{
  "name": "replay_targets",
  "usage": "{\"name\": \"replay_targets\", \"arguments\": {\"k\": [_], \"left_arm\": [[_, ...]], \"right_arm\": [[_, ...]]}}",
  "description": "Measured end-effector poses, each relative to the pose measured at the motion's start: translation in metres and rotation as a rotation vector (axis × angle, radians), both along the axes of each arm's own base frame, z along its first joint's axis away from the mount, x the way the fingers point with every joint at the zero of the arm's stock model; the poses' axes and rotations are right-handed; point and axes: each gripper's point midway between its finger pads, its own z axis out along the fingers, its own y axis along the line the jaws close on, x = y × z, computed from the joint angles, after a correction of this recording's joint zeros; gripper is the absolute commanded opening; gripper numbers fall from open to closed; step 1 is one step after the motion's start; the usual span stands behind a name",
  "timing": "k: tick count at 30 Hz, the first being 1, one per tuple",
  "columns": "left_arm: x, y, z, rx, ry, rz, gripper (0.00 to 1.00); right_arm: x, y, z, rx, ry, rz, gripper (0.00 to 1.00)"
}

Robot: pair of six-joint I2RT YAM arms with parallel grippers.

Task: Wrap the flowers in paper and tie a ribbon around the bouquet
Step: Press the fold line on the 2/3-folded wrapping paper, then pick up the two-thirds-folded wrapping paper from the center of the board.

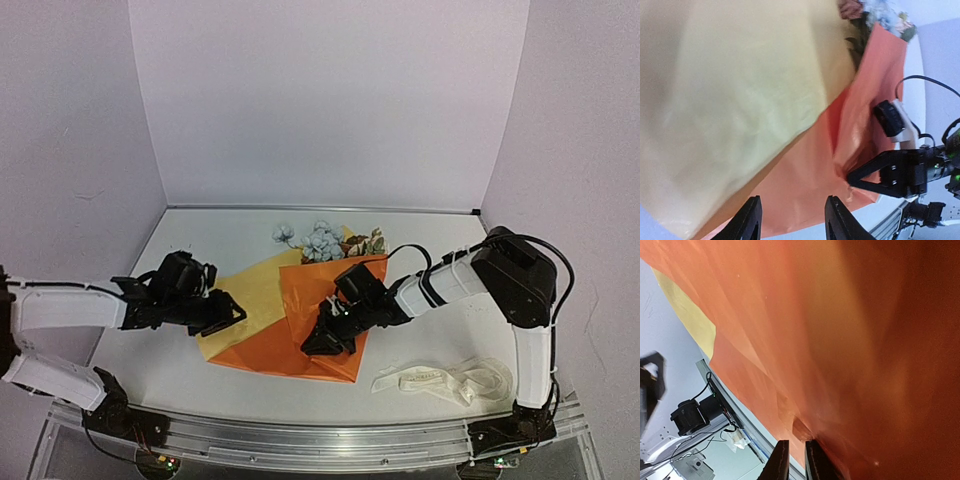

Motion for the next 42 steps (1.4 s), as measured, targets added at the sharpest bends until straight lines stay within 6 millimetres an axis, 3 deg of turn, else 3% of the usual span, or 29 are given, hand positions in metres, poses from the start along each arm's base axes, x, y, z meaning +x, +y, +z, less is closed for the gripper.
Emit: {"name": "replay_targets", "arguments": {"k": [6,15,19,26,36,39,42], "left_arm": [[-0.047,0.057,-0.039,0.044,0.146,0.208,0.48],[-0.063,0.07,-0.06,0.066,0.222,0.327,0.4],[-0.061,0.075,-0.064,0.085,0.218,0.377,0.42],[-0.049,0.09,-0.066,0.138,0.16,0.446,0.55],[-0.004,0.097,-0.065,0.156,0.035,0.443,0.64],[0.007,0.094,-0.063,0.124,0.013,0.439,0.56],[0.011,0.09,-0.063,0.102,0.007,0.425,0.39]], "right_arm": [[0.002,0.002,-0.002,0.01,0.0,-0.005,0.12],[0.003,0.005,-0.002,0.02,-0.003,-0.01,0.11],[0.004,0.006,-0.003,0.026,-0.005,-0.01,0.11],[0.005,0.007,-0.003,0.03,-0.005,-0.012,0.1],[0.006,0.009,-0.004,0.045,-0.008,-0.013,0.1],[0.007,0.01,-0.004,0.05,-0.01,-0.015,0.09],[0.007,0.01,-0.004,0.051,-0.009,-0.016,0.09]]}}
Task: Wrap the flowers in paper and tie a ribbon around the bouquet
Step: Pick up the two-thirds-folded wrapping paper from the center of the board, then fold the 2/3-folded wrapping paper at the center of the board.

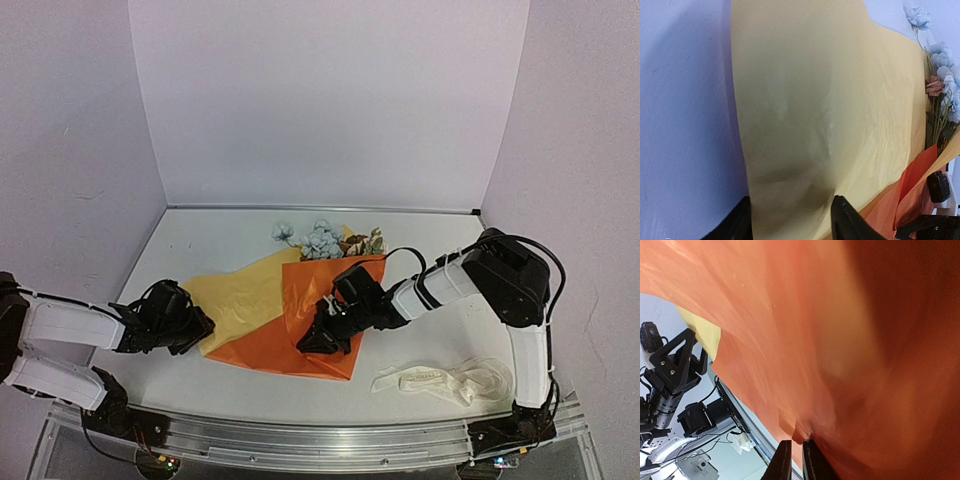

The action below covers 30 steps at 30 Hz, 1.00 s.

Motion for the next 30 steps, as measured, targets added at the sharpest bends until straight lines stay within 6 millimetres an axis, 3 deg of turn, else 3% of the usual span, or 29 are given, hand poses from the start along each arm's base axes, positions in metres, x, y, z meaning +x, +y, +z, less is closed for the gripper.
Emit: {"name": "replay_targets", "arguments": {"k": [4,9,14,22,26,30], "left_arm": [[0.0,-0.004,0.001,-0.006,-0.005,-0.03,0.15],[0.001,-0.007,0.023,-0.032,-0.069,-0.06,0.01],[-0.001,-0.008,0.042,-0.034,-0.112,-0.101,0.0],[-0.011,-0.013,0.037,-0.007,-0.066,-0.183,0.0],[-0.011,-0.016,0.041,-0.01,-0.063,-0.206,0.0],[-0.009,-0.021,0.046,-0.016,-0.069,-0.222,0.0]], "right_arm": [[0.001,0.001,0.0,0.003,0.0,-0.002,0.09],[0.002,0.002,0.0,0.007,-0.002,-0.005,0.1],[0.004,0.004,0.002,0.006,0.0,-0.01,0.1],[0.011,0.023,0.013,0.024,0.004,-0.018,0.11],[0.006,0.037,0.019,0.04,0.001,0.0,0.11],[-0.005,0.045,0.013,0.031,0.011,0.021,0.11]]}}
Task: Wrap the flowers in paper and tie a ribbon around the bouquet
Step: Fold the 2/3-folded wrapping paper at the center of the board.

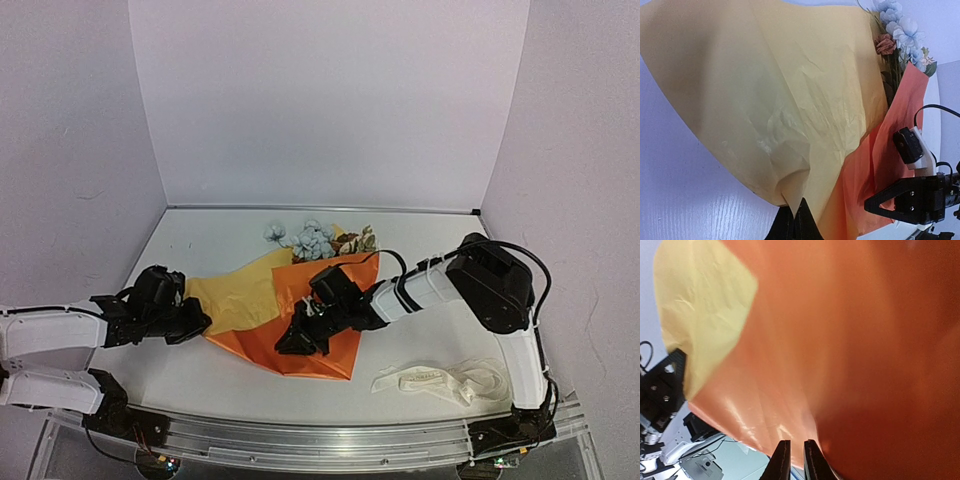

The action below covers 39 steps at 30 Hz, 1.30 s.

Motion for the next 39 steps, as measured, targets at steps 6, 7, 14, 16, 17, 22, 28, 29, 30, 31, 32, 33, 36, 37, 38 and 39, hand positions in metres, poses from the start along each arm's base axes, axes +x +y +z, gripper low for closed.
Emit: {"name": "replay_targets", "arguments": {"k": [6,7,14,16,17,22,28,29,30,31,32,33,36,37,38,39], "left_arm": [[0.001,-0.004,0.005,0.01,0.006,-0.025,0.0],[0.002,-0.006,0.008,0.007,0.006,-0.036,0.0],[0.012,-0.038,0.053,-0.057,-0.049,-0.143,0.0],[0.013,-0.052,0.065,-0.068,-0.066,-0.192,0.0],[0.013,-0.06,0.071,-0.072,-0.074,-0.218,0.0],[0.012,-0.106,0.092,-0.072,-0.107,-0.358,0.0],[0.016,-0.141,0.094,-0.083,-0.116,-0.446,0.0],[0.017,-0.143,0.092,-0.081,-0.114,-0.451,0.0],[0.018,-0.144,0.09,-0.079,-0.113,-0.457,0.0],[0.018,-0.145,0.088,-0.076,-0.111,-0.462,0.0],[0.018,-0.146,0.087,-0.075,-0.108,-0.465,0.0],[0.018,-0.146,0.086,-0.074,-0.107,-0.468,0.0],[0.018,-0.147,0.085,-0.073,-0.109,-0.477,0.0],[0.017,-0.148,0.086,-0.077,-0.114,-0.482,0.0],[0.017,-0.149,0.087,-0.076,-0.117,-0.487,0.0],[0.017,-0.149,0.087,-0.076,-0.12,-0.494,0.0]], "right_arm": [[-0.011,0.004,-0.014,-0.014,0.012,0.03,0.1],[-0.012,0.005,-0.014,-0.014,0.008,0.036,0.1],[-0.013,0.004,-0.015,-0.014,-0.024,0.063,0.1],[-0.014,0.004,-0.015,-0.015,-0.033,0.069,0.1],[-0.014,0.005,-0.015,-0.015,-0.036,0.072,0.1],[-0.014,0.005,-0.015,-0.019,-0.046,0.082,0.1],[-0.014,0.004,-0.015,-0.022,-0.054,0.092,0.1],[-0.015,0.004,-0.015,-0.023,-0.055,0.094,0.1],[-0.015,0.004,-0.015,-0.024,-0.057,0.097,0.1],[-0.015,0.003,-0.014,-0.027,-0.057,0.099,0.11],[-0.017,0.001,-0.013,-0.034,-0.055,0.101,0.11],[-0.018,-0.002,-0.013,-0.044,-0.051,0.103,0.11],[-0.024,-0.013,-0.008,-0.073,-0.04,0.109,0.11],[-0.025,-0.017,-0.006,-0.08,-0.04,0.113,0.11],[-0.026,-0.02,-0.002,-0.084,-0.041,0.116,0.12],[-0.027,-0.023,0.003,-0.085,-0.044,0.119,0.12]]}}
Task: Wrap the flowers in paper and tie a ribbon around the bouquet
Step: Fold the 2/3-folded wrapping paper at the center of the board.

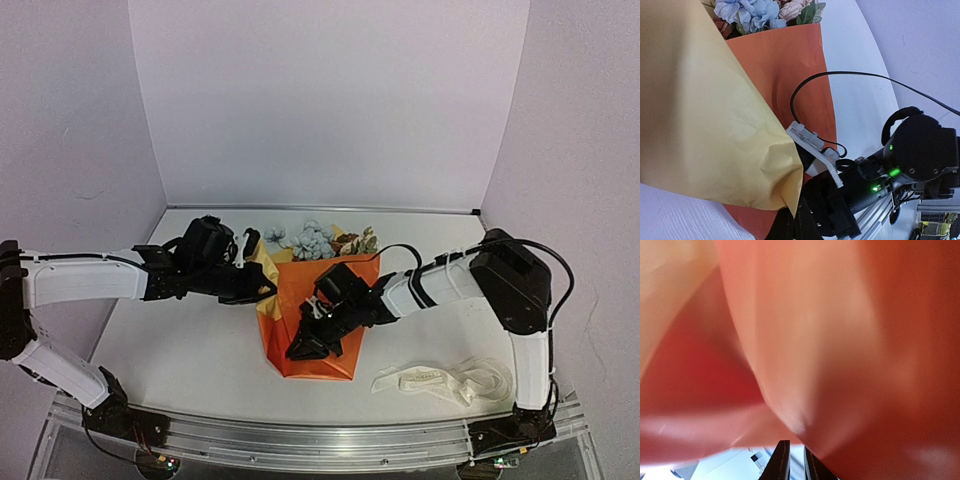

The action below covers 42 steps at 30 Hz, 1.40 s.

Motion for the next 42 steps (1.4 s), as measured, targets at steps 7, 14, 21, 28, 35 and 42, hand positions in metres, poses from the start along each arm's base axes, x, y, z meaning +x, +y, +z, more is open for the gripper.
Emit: {"name": "replay_targets", "arguments": {"k": [7,14,21,28,35,42], "left_arm": [[-0.002,-0.01,0.005,-0.011,-0.006,-0.056,0.0],[0.001,-0.037,0.003,-0.014,0.001,-0.126,0.0],[0.008,-0.079,-0.016,0.02,0.026,-0.195,0.0],[0.012,-0.123,-0.057,0.069,0.065,-0.266,0.0],[0.004,-0.132,-0.078,0.106,0.075,-0.307,0.02],[0.002,-0.134,-0.078,0.111,0.051,-0.336,0.16]], "right_arm": [[-0.001,-0.021,0.035,0.034,-0.047,0.008,0.12],[-0.008,-0.076,0.032,-0.024,-0.067,-0.033,0.12],[-0.01,-0.135,0.0,-0.173,-0.091,-0.109,0.14],[-0.012,-0.166,-0.011,-0.26,-0.139,-0.15,0.24],[0.018,-0.182,0.023,-0.225,-0.204,-0.239,0.48],[0.079,-0.159,0.071,-0.144,-0.285,-0.296,0.56]]}}
